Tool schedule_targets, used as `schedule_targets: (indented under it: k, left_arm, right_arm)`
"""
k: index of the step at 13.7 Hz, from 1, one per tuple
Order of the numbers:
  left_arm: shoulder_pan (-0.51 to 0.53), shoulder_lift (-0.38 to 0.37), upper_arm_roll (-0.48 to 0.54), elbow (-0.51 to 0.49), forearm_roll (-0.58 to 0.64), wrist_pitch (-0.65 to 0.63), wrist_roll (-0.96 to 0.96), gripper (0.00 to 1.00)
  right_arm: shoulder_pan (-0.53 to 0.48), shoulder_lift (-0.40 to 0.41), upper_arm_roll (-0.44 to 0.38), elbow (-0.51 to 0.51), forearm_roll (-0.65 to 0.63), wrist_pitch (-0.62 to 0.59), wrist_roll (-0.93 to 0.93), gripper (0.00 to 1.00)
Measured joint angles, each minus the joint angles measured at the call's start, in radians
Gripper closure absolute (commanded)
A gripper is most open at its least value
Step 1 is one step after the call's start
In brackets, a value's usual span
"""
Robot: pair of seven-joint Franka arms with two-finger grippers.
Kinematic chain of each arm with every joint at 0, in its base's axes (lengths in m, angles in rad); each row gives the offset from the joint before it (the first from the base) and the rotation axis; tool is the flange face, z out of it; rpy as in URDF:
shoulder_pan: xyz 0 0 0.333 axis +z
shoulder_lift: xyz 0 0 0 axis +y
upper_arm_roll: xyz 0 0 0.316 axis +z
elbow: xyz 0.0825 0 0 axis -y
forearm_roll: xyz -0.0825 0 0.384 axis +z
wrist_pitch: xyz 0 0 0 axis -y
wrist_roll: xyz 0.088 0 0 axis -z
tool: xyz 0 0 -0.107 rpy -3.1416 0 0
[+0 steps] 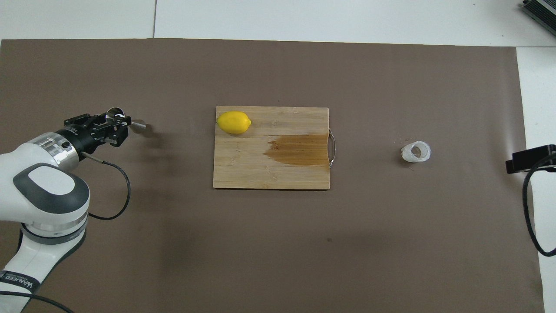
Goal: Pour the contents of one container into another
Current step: 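Lift the dark cup with the left gripper toward the cutting board, then carry the dark cup over the board past the lemon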
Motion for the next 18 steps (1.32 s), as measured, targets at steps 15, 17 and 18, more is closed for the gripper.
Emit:
schedule_targets:
  k: [15, 17, 18]
  left_arm:
    - [-0.377, -0.008, -0.051, 0.132, 0.038, -0.032, -0.056, 1.00]
    - [-0.432, -0.008, -0.051, 0.132, 0.046, -0.032, -0.056, 1.00]
    - [-0.451, -0.008, -0.052, 0.132, 0.064, -0.032, -0.056, 1.00]
  right_arm:
    - [0.000, 0.000, 0.000, 0.000, 0.000, 0.000, 0.000, 0.00]
    - [0.000, 0.000, 0.000, 0.000, 0.000, 0.000, 0.000, 0.00]
    - [0.000, 0.000, 0.000, 0.000, 0.000, 0.000, 0.000, 0.00]
